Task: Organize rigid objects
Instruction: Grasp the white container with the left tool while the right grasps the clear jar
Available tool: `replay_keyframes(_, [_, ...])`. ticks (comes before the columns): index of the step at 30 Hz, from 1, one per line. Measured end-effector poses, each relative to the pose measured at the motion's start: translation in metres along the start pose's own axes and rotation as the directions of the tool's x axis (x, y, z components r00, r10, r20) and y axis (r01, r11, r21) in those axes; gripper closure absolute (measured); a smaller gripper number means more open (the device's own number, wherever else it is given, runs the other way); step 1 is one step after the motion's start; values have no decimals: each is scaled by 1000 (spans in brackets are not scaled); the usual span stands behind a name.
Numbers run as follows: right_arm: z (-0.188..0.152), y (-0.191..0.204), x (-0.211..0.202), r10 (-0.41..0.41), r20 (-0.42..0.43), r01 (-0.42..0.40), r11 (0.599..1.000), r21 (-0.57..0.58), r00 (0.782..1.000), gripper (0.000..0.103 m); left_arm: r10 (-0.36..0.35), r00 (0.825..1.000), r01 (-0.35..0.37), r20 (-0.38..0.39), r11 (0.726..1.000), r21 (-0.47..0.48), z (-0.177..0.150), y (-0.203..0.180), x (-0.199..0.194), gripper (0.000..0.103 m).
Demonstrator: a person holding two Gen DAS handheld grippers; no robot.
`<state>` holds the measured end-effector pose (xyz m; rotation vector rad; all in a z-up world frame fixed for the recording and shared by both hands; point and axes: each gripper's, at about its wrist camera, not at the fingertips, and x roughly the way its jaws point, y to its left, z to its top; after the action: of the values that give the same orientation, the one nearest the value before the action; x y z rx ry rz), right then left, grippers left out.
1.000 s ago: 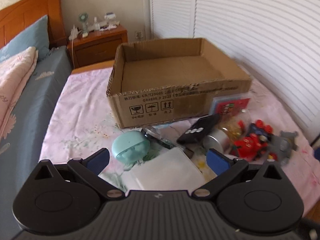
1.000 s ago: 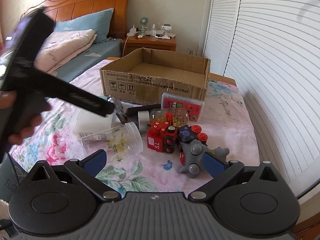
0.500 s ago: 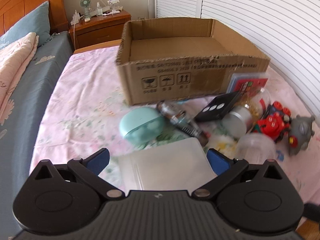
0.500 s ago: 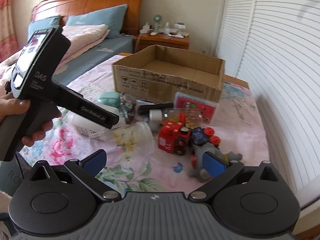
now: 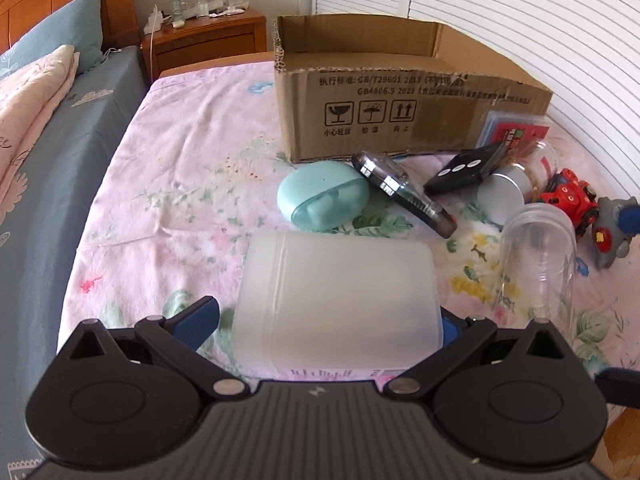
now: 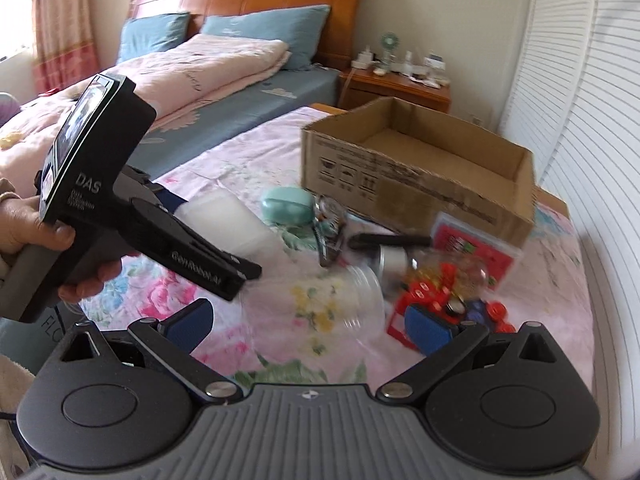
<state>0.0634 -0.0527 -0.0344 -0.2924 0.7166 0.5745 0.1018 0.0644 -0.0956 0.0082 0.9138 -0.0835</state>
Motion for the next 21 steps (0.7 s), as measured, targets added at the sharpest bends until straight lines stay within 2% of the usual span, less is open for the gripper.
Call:
replay_keyframes(6, [6, -5, 23, 23, -26, -24, 999, -28, 999, 0, -28, 999, 28, 21, 1000, 2, -4, 4, -3, 5])
replay_keyframes(10, [6, -9, 34, 44, -48, -45, 999, -20, 998, 0, -32, 999, 31, 36, 999, 32, -2, 3, -4, 14])
replay_keyframes(16, [5, -8, 45, 64, -80, -66, 998, -17, 995, 0, -42, 998, 40, 48, 998, 45, 1, 5, 0, 16])
replay_keyframes(21, [6, 1, 51, 24, -80, -29, 998, -59, 996, 0, -43, 998, 40, 55, 998, 48, 3, 4, 0, 20])
